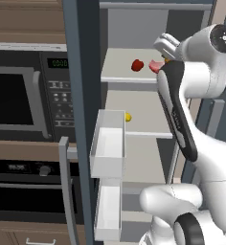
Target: Take the lemon and orange from the second highest rack and move them to the highest rack where the bell pepper and steak are located, to maximize freezer space. Close the freezer door after rearranging.
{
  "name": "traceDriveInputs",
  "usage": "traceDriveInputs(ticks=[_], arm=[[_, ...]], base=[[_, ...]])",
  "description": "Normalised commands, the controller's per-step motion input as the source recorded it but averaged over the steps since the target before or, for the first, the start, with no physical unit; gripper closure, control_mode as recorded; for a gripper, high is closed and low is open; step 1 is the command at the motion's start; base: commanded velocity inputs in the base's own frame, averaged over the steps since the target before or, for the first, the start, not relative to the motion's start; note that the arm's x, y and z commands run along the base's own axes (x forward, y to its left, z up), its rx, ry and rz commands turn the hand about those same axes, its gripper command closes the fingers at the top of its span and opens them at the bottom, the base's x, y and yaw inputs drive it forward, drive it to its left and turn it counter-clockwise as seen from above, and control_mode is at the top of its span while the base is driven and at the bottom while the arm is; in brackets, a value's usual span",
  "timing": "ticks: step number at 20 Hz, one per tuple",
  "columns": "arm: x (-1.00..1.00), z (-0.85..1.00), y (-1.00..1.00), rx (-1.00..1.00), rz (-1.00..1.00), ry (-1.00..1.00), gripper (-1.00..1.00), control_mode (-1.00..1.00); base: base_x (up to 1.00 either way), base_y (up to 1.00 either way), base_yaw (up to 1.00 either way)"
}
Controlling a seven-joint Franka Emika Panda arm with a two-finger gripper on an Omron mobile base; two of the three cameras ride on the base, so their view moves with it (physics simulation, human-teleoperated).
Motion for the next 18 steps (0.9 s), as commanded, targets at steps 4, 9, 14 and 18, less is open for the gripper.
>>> traceDriveInputs(ticks=[4,9,14,18], arm=[[0.45,-0.24,0.07,-0.29,0.00,0.04,1.00,-1.00],[0.44,-0.31,0.00,-0.13,0.00,0.00,1.00,-1.00],[0.39,-0.15,0.00,0.00,0.00,0.01,1.00,-1.00],[0.45,-0.09,0.00,0.00,0.00,0.00,1.00,-1.00]], base=[[0.00,0.00,0.00],[0.00,0.00,0.00],[0.00,0.00,0.00],[0.00,0.00,0.00]])
